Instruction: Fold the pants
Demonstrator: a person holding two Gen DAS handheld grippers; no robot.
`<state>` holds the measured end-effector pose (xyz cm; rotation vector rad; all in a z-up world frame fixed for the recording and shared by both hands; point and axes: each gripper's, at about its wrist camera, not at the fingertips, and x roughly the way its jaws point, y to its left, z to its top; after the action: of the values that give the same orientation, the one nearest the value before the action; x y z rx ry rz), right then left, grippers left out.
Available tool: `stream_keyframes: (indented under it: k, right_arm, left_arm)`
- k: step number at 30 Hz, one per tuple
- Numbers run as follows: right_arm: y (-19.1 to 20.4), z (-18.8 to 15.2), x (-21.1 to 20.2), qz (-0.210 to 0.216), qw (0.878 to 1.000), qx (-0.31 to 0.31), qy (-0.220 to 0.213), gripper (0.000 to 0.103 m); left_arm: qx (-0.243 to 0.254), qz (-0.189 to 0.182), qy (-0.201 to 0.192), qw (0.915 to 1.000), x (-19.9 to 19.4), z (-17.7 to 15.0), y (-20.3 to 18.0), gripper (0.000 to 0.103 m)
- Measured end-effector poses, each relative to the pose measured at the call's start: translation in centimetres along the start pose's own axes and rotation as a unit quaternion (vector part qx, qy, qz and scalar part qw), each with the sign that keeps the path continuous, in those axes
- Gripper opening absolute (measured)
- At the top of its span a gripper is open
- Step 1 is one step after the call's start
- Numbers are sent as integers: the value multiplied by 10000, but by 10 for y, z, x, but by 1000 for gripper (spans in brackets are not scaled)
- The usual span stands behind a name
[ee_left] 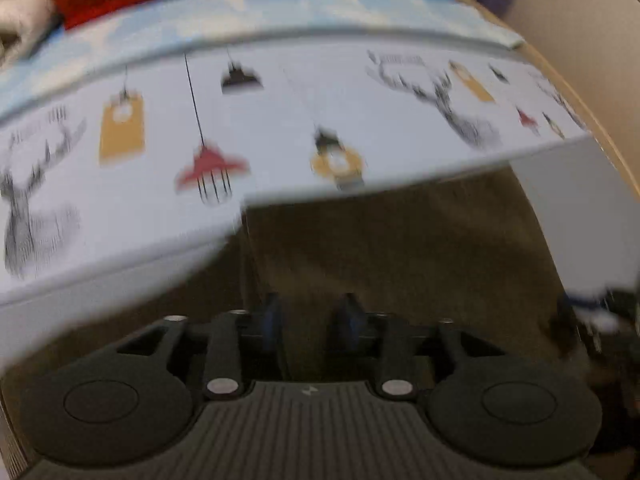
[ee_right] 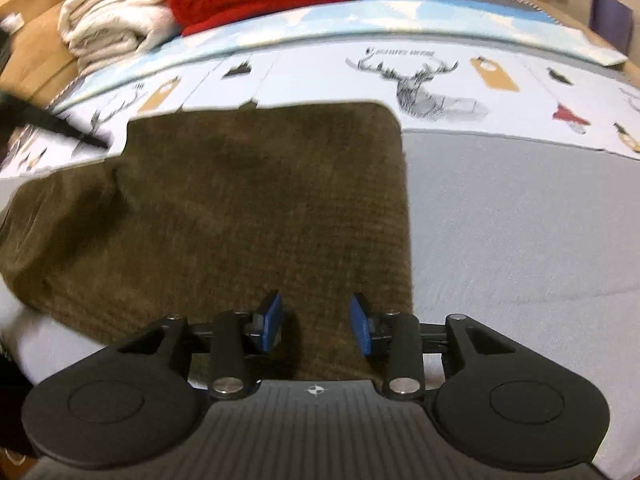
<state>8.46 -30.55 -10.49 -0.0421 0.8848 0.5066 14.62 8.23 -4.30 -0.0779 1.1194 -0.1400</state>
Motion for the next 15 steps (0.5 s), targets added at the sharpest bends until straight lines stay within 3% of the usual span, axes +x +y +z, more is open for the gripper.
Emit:
stream_keyframes:
  k: [1, 5, 8, 9, 10, 12, 15]
  right_arm:
    - [1, 2, 0, -25, 10000, 29, -34, 40]
    - [11, 4, 4, -23, 10000, 41, 23, 41]
    - [24, 1, 12, -154, 9995, -152, 232, 42]
    - [27, -1, 16, -226, 9990, -219, 323, 42]
    - [30, -2, 17, -289, 9986, -280, 341, 42]
    - [32, -2, 16, -377, 9984, -284, 326, 42]
    - [27, 4, 3, -400, 9991, -18, 132, 42]
  left_arm:
    - [-40, -10, 226, 9997, 2, -11, 0, 55]
    - [-437, 8, 1010, 9939, 17, -51, 9, 56]
    - [-848, -212, 1196, 9890, 25, -70, 15, 48]
    - [-1024, -370, 1158, 9873, 25, -73, 18, 30]
    - [-1049, -427, 1071, 9878, 22, -75, 17, 20]
    - [-782, -425, 813, 9927, 4, -74, 11, 13]
    - [-1184, -690, 189, 9904, -37, -80, 18, 9]
